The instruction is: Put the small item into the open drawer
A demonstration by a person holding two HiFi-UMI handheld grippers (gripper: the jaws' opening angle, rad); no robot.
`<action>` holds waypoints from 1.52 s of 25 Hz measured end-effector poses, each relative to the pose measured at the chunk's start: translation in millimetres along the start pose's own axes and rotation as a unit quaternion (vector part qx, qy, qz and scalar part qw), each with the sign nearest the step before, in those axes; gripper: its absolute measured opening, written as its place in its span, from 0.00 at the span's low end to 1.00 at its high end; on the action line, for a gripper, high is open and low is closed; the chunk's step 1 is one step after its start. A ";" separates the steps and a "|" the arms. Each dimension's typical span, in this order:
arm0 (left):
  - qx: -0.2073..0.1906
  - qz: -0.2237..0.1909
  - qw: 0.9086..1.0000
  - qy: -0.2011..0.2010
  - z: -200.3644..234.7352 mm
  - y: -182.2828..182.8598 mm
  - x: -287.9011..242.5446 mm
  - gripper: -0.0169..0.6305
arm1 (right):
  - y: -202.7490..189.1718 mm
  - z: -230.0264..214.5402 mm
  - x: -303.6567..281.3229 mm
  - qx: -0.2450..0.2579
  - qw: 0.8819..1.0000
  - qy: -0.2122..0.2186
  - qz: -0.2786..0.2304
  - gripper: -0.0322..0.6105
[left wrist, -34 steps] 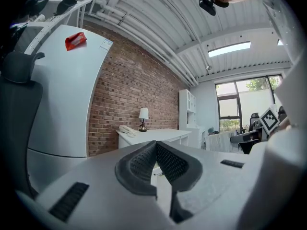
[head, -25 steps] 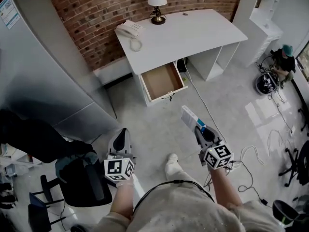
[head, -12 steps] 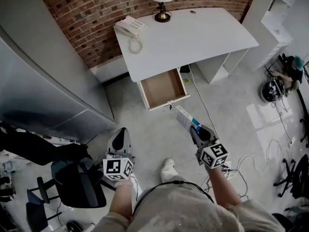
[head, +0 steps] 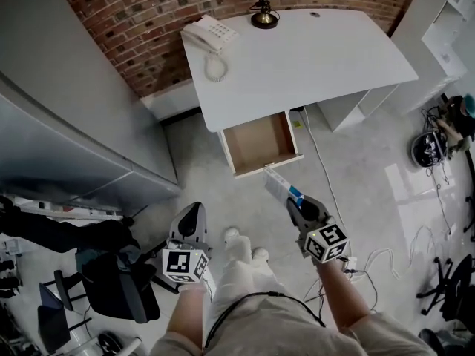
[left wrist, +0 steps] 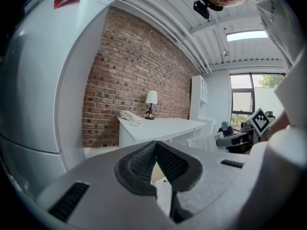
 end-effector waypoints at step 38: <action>0.049 0.051 0.997 -0.028 43.6 -108.7 -161.3 0.03 | -34.7 -55.9 -251.5 0.220 0.940 -0.080 0.248 0.16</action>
Point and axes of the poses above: the fingertips, and each gripper's own axes: x backward along the fingers, z to its left, y out of its top, the point moved 8 cm from there along x, backward along the fingers, and after that the axes turned 15 degrees about -x, right-handed, at the moved point
